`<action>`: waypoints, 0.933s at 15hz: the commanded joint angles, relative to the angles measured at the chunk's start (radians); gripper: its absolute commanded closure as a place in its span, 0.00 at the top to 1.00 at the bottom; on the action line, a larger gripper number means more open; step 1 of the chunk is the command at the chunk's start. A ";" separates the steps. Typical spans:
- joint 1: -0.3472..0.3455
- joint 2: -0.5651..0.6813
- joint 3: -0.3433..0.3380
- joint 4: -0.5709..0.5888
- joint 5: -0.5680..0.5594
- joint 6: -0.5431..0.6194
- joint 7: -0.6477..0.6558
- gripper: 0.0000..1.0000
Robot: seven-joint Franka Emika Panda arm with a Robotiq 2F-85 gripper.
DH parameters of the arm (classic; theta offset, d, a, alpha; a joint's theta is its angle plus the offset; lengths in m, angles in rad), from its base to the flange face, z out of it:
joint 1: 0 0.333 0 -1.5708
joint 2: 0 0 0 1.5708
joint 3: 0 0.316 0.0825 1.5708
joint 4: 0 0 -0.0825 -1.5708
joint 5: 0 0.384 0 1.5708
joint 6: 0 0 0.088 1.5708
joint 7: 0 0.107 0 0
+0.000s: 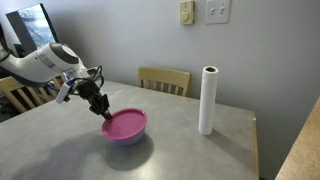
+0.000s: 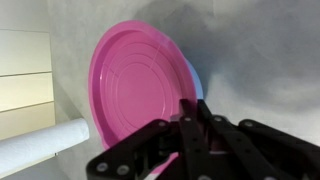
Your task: Pick up the lid and put it on the bowl, and then remove it and put it back on the table
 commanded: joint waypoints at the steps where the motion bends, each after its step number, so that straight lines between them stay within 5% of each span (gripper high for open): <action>1: 0.004 0.021 -0.002 0.019 -0.025 0.003 0.002 0.02; 3: 0.006 0.025 -0.002 0.023 -0.025 0.001 0.004 0.02; 4: 0.007 0.025 -0.002 0.023 -0.026 0.000 0.005 0.34; 7: 0.009 0.027 -0.003 0.023 -0.027 0.002 0.009 0.47; 14: 0.008 -0.009 0.007 -0.004 -0.018 0.021 0.005 0.98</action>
